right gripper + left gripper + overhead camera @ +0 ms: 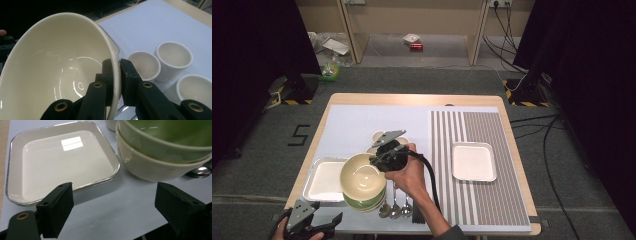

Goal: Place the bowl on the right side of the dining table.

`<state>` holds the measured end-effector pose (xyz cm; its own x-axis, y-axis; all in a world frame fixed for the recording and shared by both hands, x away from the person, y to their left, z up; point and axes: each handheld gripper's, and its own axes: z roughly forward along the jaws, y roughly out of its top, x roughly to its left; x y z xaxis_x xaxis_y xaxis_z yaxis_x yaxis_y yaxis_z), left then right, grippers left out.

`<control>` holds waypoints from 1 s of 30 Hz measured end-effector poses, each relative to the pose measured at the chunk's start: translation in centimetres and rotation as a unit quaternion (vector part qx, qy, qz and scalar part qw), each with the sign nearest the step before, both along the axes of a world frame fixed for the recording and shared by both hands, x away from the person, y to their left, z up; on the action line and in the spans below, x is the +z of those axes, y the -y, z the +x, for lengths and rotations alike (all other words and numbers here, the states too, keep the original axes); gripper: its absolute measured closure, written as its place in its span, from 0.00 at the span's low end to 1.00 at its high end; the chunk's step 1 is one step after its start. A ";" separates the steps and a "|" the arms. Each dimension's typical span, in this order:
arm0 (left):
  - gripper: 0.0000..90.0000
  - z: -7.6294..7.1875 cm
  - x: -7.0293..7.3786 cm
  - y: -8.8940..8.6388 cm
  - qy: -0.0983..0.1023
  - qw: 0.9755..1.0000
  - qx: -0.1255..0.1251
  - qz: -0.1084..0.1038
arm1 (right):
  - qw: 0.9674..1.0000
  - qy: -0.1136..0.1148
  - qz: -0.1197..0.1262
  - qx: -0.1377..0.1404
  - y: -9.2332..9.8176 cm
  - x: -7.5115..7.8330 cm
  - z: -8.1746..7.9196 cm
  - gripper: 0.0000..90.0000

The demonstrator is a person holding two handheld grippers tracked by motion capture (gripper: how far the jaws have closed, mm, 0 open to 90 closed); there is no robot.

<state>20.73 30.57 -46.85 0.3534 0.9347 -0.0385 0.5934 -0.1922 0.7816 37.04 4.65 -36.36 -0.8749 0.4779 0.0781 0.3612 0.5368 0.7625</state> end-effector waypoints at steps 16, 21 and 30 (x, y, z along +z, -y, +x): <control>0.17 0.3 -1.7 -1.7 -0.028 0.999 0.018 0.013 | 0.999 0.005 0.025 -0.047 5.1 1.6 1.2 0.92; 0.17 0.4 -2.0 -1.8 -0.030 0.999 0.021 0.011 | 0.997 0.000 0.037 -0.065 7.2 1.9 1.4 0.92; 0.17 0.7 -2.6 -2.1 -0.033 0.999 0.025 0.014 | 0.993 0.004 0.048 -0.106 11.8 2.4 2.0 0.92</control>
<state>21.46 32.65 -49.44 0.3045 0.9519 -0.0347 0.6531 -0.1821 0.7350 39.03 -7.18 -33.98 -0.7559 0.6425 0.1256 0.4522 0.3736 0.8099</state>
